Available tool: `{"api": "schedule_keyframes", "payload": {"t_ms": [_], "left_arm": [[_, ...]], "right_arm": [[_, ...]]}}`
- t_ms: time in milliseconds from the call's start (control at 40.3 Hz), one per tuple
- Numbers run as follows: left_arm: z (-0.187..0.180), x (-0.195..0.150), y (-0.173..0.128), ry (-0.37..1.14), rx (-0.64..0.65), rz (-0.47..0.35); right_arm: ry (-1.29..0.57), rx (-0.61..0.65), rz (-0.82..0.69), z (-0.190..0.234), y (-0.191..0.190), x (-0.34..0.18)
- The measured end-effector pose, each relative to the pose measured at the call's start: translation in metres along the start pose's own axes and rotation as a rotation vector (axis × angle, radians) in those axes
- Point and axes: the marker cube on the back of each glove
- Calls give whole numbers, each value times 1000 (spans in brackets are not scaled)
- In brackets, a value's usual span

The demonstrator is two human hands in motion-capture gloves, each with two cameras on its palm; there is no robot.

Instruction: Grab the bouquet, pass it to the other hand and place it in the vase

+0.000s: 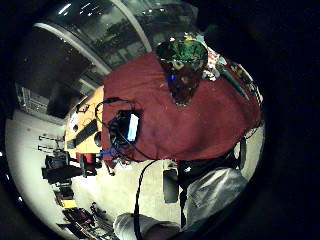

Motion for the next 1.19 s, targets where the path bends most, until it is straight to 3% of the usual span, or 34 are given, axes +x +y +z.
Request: {"api": "schedule_keyframes", "payload": {"t_ms": [124, 223, 347, 471, 793, 992, 1190], "left_arm": [[14, 1, -5, -38, -8, 13], [19, 5, -8, -40, -7, 27], [21, 8, -9, -32, -11, 35], [23, 10, -11, -25, -19, 45], [18, 10, -19, -16, -11, 31], [15, 1, -14, -20, -16, 18], [7, -13, -1, -61, -27, -3]], "right_arm": [[-8, -64, 56, 29, -20, 3], [-4, -252, 166, 54, -18, 2], [14, -148, 115, 71, -13, -5], [26, -121, 113, 86, -7, -10], [171, -236, 233, 131, 4, -21], [172, -110, 214, 131, -3, -22], [130, -134, 257, 135, -1, -5]]}}
